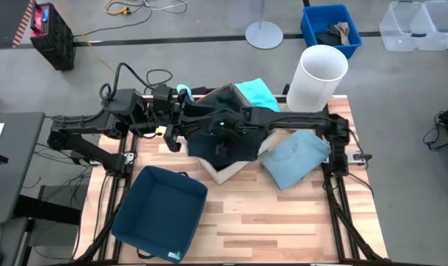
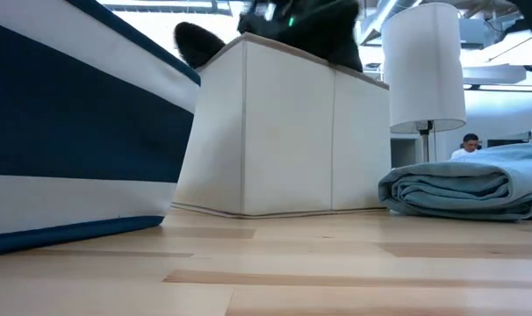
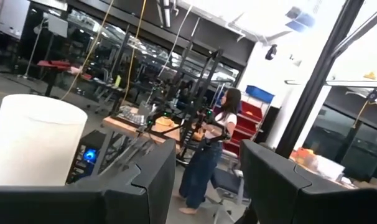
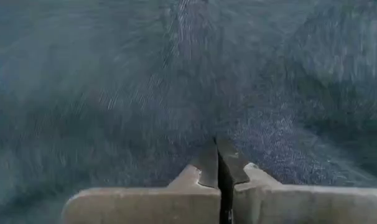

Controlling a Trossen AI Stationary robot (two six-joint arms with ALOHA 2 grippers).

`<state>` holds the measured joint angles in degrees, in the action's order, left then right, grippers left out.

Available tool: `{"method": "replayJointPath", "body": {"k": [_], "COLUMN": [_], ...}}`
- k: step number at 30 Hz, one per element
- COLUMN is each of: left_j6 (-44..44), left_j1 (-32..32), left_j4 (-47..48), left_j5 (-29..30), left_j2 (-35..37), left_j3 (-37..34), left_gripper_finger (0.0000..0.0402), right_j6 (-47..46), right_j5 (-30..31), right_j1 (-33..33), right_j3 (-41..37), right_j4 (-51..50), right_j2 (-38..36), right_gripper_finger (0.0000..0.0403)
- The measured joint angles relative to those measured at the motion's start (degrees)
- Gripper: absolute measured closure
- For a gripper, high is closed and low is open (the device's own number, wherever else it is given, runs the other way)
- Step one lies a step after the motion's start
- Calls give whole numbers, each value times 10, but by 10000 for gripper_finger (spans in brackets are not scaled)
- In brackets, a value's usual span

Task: Sort clothes
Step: Put the blue pants into the white laundry organizer, then put the blue pants into the blue white laundry organizer

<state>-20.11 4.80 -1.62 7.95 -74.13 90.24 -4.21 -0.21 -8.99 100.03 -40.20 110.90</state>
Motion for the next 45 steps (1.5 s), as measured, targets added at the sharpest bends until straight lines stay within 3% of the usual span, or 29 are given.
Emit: {"method": "replayJointPath", "body": {"k": [5, 10, 26, 32, 38, 45], "left_j6": [-6, -5, -7, -7, -7, -7], "left_j1": [10, 23, 26, 29, 29, 29], "left_j4": [0, 1, 10, 12, 13, 21], "left_j5": [0, 1, 18, 18, 23, 23], "left_j2": [0, 0, 0, 0, 0, 0], "left_j3": [0, 0, 0, 0, 0, 0], "left_gripper_finger": [228, 228, 228, 228, 228, 228], "right_j6": [-44, -93, -79, -55, -15, 136], "right_j5": [0, 0, -24, 39, 50, 56], "right_j1": [-25, -42, -53, -43, -48, -23], "right_j3": [0, 0, -1, -1, -1, 0], "right_j4": [-18, -15, -41, -27, -32, -122], "right_j2": [46, 46, 87, 1, -111, -271], "right_gripper_finger": [401, 402, 403, 403, 403, 394]}}
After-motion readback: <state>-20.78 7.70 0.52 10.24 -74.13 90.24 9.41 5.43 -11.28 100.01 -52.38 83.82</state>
